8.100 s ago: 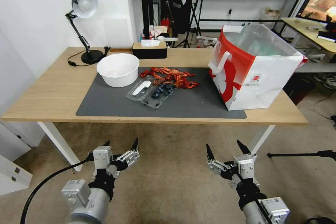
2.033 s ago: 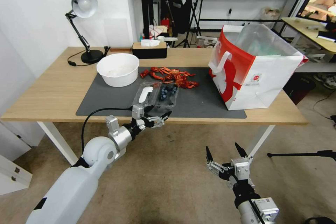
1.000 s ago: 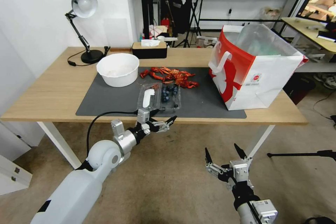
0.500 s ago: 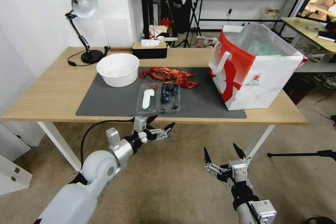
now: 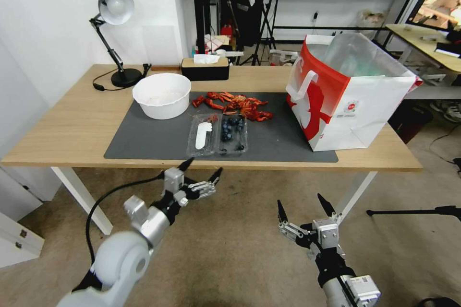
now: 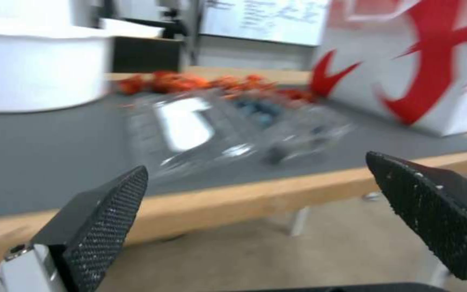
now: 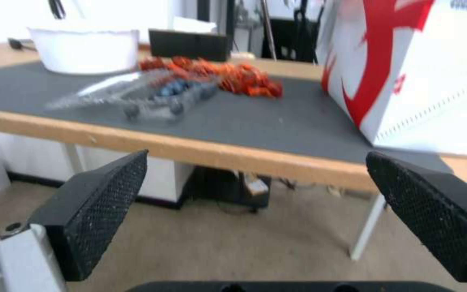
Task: Close the takeout container lid, then place the container into the takeout bag.
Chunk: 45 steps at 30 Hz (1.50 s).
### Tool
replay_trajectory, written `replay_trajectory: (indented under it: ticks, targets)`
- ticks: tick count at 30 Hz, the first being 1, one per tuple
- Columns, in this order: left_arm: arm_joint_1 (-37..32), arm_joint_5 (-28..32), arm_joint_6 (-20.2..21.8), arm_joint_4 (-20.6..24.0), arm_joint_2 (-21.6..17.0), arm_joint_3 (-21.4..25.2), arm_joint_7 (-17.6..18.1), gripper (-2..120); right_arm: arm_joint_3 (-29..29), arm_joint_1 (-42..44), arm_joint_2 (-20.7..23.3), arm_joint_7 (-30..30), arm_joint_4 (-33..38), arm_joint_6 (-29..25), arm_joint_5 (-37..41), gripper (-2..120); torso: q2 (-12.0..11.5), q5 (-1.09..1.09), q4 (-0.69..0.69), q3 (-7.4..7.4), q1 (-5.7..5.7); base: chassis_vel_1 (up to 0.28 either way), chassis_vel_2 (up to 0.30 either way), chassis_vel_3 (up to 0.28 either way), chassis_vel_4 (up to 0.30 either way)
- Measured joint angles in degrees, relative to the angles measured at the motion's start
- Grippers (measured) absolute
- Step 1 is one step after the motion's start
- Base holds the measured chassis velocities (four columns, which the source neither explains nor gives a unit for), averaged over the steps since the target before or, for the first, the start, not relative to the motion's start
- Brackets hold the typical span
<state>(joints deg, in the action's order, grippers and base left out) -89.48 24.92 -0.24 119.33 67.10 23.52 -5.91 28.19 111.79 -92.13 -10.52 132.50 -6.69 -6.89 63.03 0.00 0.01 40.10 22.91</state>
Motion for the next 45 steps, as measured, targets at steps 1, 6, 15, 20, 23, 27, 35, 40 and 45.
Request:
replay_trajectory:
  ticks: [1, 6, 15, 20, 23, 27, 35, 40, 45]
  targets:
    - [-1.4, -2.0, -1.0, 0.1, 0.1, 0.5, 2.3, 100, 0.2, 0.0, 0.0, -0.5, -0.2, -1.2, 0.3, 100, 0.0, 0.0, 0.0, 0.0, 0.0, 0.0, 0.0, 0.0, 0.0]
    - [-7.8, -9.9, -4.6, 1.3, 0.2, 4.8, 9.1, 100, 1.5, -0.8, 0.0, -2.5, -1.9, -4.9, 1.4, 100, 0.0, 0.0, 0.0, 0.0, 0.0, 0.0, 0.0, 0.0, 0.0]
    - [-10.3, -10.3, -5.5, 1.2, 1.4, 4.8, 9.5, 100, 2.6, -1.1, 0.0, -2.7, -3.1, -6.7, 4.6, 100, 0.0, 0.0, -0.01, 0.01, 0.01, 0.0, 0.0, 0.0, 0.0]
    - [-10.3, -10.2, -5.5, 1.0, 1.4, 4.7, 9.1, 100, 3.2, -1.3, 0.0, -2.7, -3.3, -6.8, 5.9, 100, 0.0, 0.0, -0.01, 0.01, 0.01, 0.0, 0.0, 0.0, 0.0]
    - [-10.2, -10.2, -5.3, 1.2, 1.7, 4.5, 9.1, 100, 3.2, -1.4, 0.0, -2.7, -3.4, -6.8, 6.5, 100, 0.0, 0.0, -0.02, 0.01, 0.01, 0.0, 0.0, 0.0, 0.0]
    - [-10.6, -10.2, -4.9, 1.4, 2.0, 4.1, 9.2, 100, 3.1, -1.7, 0.0, -2.7, -3.7, -6.8, 6.7, 100, 0.0, 0.0, -0.01, 0.01, 0.01, 0.0, 0.0, 0.0, 0.0]
    - [-9.6, -8.6, -3.0, 2.3, 1.8, 3.3, 9.4, 100, 3.2, -1.4, 0.0, -2.5, -3.5, -6.8, 6.9, 100, 0.0, 0.0, -0.01, 0.01, 0.01, 0.0, 0.0, 0.0, 0.0]
    - [-8.2, -2.4, 1.4, 4.7, 1.9, 1.8, 10.3, 100, 3.2, -1.4, 0.0, -2.4, -3.3, -6.8, 6.9, 100, 0.0, 0.0, -0.01, 0.01, 0.01, 0.0, 0.0, 0.0, 0.0]
    - [-4.1, 5.4, 9.5, 7.8, 2.2, 0.1, 14.5, 100, 3.1, -1.5, 0.0, -2.4, -3.2, -6.7, 6.8, 100, 0.0, 0.01, -0.01, 0.01, 0.0, 0.0, 0.0, 0.0, 0.0]
